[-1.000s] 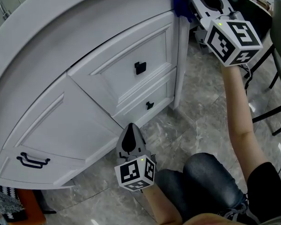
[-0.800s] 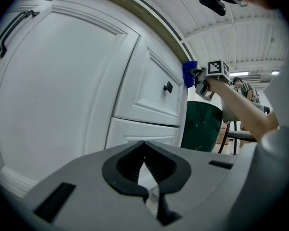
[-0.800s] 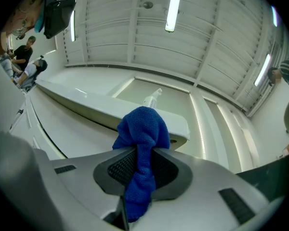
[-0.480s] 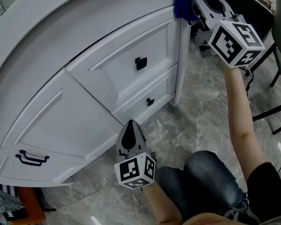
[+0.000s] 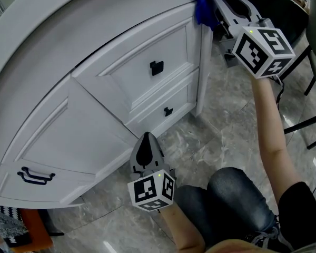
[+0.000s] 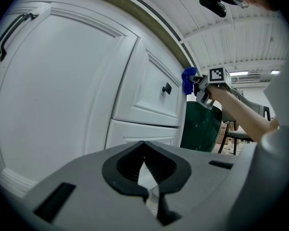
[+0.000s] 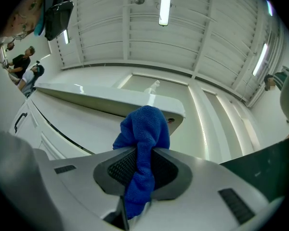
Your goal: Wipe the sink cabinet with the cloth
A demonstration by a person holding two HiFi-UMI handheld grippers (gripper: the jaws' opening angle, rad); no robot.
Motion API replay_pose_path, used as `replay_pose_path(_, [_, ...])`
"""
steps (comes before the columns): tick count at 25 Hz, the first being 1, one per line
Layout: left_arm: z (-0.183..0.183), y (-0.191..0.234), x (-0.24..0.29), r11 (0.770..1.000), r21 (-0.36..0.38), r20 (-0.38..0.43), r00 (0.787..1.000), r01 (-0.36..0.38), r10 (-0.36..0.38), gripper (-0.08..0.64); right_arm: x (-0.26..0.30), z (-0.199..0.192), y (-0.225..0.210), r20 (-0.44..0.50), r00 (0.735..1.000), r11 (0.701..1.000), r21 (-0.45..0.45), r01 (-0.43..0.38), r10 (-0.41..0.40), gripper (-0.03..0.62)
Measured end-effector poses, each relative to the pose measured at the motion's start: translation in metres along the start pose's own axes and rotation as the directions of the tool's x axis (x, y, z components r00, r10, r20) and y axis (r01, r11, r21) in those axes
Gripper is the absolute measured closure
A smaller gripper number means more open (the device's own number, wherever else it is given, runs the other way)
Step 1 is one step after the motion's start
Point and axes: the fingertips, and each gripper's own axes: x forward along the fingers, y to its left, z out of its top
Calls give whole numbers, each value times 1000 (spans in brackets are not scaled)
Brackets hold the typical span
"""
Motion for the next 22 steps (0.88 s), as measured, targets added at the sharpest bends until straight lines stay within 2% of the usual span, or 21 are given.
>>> replay_pose_path(22, [1, -7, -1, 1000, 6, -7, 1000, 7, -7, 555, -25, -53, 7, -59, 998, 1000, 6, 0, 1, 512])
